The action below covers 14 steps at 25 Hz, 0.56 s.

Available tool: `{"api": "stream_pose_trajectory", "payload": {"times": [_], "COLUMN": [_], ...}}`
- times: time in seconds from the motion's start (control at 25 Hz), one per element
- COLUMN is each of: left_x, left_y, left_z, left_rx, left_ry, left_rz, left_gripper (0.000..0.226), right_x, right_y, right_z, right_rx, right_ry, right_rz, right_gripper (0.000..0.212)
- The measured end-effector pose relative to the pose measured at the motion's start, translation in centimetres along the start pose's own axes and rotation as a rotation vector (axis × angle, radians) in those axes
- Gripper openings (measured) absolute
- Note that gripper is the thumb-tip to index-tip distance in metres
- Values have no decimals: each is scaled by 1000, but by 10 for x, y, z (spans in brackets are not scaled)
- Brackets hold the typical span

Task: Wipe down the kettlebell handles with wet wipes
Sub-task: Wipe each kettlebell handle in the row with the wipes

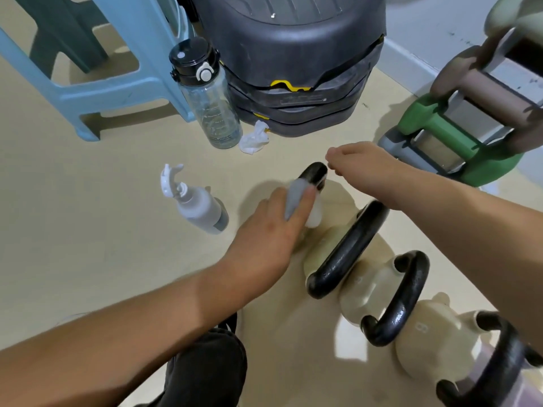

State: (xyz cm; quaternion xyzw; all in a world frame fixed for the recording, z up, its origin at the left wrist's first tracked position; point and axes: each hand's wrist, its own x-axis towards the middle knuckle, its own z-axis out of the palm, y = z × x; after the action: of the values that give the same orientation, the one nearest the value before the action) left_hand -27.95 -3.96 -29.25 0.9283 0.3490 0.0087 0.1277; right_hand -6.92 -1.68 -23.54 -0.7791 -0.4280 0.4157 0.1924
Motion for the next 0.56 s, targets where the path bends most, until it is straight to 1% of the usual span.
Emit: {"api": "stream_pose_trajectory", "payload": {"times": [0.08, 0.16, 0.2, 0.32, 0.36, 0.44, 0.52, 0.56], "left_x": [-26, -31, -22, 47, 72, 110, 123, 121], "left_y": [-14, -17, -12, 2, 4, 7, 7, 7], "left_z": [10, 12, 6, -15, -17, -20, -20, -20], "left_rx": [-71, -102, -113, -118, -123, -53, -46, -72], "left_ry": [74, 80, 66, -16, -60, -166, -240, -230], "left_rz": [48, 60, 27, -122, -150, -144, -153, -163], "left_gripper": [77, 70, 67, 57, 53, 35, 26, 27], "right_x": [-6, -8, -8, -5, -4, -5, -2, 0], "right_y": [-2, -4, -5, -5, -4, 2, 4, 1], "right_z": [3, 4, 4, 3, 5, 13, 11, 7], "right_rx": [-33, -85, -93, -29, 4, 28, -14, -57], "right_ry": [-64, -84, -88, -116, -131, -148, -43, 27], "right_rz": [-42, -72, -65, 35, 66, 96, 56, 34], "right_gripper": [43, 43, 45, 54, 57, 63, 62, 57]}}
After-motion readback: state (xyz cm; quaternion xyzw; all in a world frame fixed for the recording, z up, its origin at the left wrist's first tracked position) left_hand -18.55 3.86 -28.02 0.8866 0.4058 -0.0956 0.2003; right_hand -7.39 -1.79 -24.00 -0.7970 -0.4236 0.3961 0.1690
